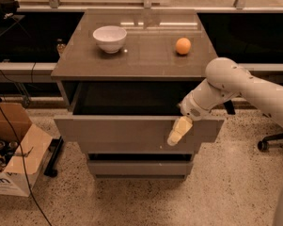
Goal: Open top drawer
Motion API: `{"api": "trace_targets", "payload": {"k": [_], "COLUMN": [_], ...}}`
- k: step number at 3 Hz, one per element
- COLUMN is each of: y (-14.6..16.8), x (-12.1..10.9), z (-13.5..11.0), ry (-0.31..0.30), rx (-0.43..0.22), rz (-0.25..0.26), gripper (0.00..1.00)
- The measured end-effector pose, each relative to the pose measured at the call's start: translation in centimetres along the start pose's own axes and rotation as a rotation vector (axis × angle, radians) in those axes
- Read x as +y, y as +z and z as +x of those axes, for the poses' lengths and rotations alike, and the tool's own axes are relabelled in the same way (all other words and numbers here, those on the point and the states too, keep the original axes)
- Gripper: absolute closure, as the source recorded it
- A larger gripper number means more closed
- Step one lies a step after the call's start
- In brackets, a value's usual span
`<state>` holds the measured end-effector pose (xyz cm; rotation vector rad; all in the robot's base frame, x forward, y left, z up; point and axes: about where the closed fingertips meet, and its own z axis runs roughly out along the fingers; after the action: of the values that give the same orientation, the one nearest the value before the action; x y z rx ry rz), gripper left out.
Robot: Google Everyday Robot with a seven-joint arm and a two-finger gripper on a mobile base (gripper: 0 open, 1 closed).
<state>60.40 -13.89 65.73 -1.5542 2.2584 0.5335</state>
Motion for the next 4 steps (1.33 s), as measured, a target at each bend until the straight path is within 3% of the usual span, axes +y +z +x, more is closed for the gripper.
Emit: {"api": "trace_targets", "payload": {"k": [2, 3, 4], "y": [-1.5, -1.5, -1.8], "x": [6.0, 6.0, 8.0], "z": [2.4, 2.4, 3.4], "ry": [0.098, 0.098, 0.137], "rx": [0.087, 0.087, 0.124], "rz": [-0.075, -0.075, -0.115], "gripper": [0.03, 0.26, 0.49]}}
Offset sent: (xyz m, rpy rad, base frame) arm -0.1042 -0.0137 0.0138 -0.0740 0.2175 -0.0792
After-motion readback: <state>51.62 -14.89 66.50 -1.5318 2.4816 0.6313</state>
